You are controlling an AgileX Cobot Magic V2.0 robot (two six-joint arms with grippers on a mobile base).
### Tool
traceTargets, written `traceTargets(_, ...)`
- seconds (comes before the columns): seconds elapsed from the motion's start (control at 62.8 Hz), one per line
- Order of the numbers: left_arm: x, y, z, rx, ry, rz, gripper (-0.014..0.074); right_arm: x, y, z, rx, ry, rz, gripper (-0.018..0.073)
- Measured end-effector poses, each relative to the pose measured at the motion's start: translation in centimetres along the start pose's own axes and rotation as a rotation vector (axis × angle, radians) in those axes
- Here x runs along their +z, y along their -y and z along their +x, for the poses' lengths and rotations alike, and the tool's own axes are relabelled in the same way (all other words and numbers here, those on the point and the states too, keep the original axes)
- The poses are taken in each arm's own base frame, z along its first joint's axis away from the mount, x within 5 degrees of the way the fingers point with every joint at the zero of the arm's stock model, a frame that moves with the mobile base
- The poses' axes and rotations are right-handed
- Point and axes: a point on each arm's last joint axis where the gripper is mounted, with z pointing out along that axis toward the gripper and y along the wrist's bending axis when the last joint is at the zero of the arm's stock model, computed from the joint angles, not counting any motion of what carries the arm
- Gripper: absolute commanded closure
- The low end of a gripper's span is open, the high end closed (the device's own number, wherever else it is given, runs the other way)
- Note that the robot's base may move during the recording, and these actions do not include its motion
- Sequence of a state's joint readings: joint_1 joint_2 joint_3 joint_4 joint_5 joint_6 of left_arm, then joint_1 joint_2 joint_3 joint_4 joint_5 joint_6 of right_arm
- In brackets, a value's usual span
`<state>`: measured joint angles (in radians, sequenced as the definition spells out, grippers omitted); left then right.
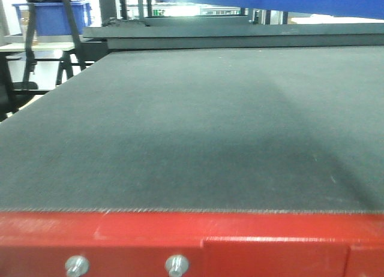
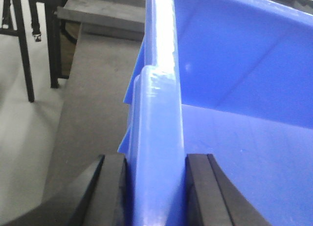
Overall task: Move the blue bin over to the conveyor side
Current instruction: 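Hold the blue bin and drive up to the red-framed conveyor belt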
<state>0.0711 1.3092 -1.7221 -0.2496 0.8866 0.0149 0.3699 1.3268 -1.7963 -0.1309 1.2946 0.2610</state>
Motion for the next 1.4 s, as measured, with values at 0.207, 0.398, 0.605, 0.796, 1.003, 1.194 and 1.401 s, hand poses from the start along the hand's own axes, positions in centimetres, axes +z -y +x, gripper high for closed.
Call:
traceTargets(0.207,0.00,0.00,-0.08,0.000,0.009,0.000,0.0616,0.00,-0.03,-0.04,0.001,0.004,-0.003,0.0638)
traceTargets(0.398,0.00,0.00,-0.08,0.000,0.009,0.000,0.0616,0.00,-0.03,-0.04,0.002,0.004,-0.003,0.0638)
traceTargets(0.605,0.00,0.00,-0.08,0.000,0.009,0.000,0.0616,0.00,-0.03,-0.04,0.002,0.004,-0.003,0.0638)
traceTargets(0.796,0.00,0.00,-0.08,0.000,0.009,0.000,0.0616,0.00,-0.03,-0.04,0.002,0.004,-0.003,0.0638)
traceTargets(1.003,0.00,0.00,-0.08,0.000,0.009,0.000,0.0616,0.00,-0.03,-0.04,0.002,0.004,-0.003,0.0638)
traceTargets(1.194,0.00,0.00,-0.08,0.000,0.009,0.000,0.0616,0.00,-0.03,-0.04,0.002,0.004,-0.003,0.0638)
traceTargets(1.401,0.00,0.02,0.16,-0.002,-0.018,0.002,0.0616,0.00,-0.04,-0.08,0.002,0.009,-0.004,0.0638)
